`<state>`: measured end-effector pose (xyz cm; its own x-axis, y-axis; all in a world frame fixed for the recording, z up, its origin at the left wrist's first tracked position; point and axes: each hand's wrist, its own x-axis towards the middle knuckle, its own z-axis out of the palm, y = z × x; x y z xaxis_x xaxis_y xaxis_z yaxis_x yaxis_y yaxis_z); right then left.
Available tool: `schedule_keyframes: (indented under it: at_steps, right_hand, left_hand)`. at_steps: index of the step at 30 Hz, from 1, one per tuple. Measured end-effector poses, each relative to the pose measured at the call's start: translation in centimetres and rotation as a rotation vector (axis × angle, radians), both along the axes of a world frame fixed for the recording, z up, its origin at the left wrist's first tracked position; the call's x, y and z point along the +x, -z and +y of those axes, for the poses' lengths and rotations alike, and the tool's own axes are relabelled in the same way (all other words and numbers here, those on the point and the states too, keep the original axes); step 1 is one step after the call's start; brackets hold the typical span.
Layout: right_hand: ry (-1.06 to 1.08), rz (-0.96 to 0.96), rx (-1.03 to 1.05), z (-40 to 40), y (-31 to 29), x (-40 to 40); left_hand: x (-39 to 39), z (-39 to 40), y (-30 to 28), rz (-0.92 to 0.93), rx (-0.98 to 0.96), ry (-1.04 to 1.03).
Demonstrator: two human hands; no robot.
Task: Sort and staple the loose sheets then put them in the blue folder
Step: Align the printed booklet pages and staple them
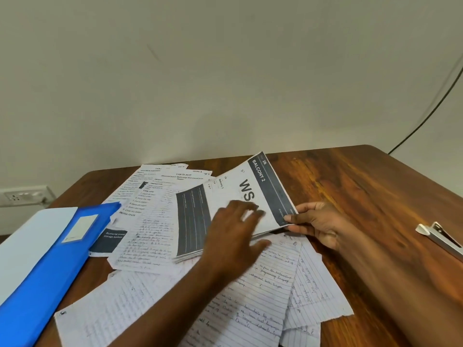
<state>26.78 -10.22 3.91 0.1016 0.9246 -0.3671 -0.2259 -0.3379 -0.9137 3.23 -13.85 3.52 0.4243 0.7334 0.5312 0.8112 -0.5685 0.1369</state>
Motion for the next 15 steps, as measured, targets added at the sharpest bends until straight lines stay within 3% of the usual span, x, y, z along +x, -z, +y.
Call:
schedule_keyframes:
  at_steps: [3,9,15]
  right_hand:
    - [-0.021,-0.016,-0.026,-0.2,0.0,-0.2]
    - [-0.042,0.005,-0.041,-0.6,0.2,-0.6]
    - [-0.086,-0.131,-0.045,-0.8,0.4,-0.9]
  left_hand:
    - [3.0,1.4,0.9,0.205,0.139,0.140]
    - [3.9,2.9,2.0,0.255,0.269,0.216]
    - [3.5,3.1,3.0,0.260,0.246,0.216]
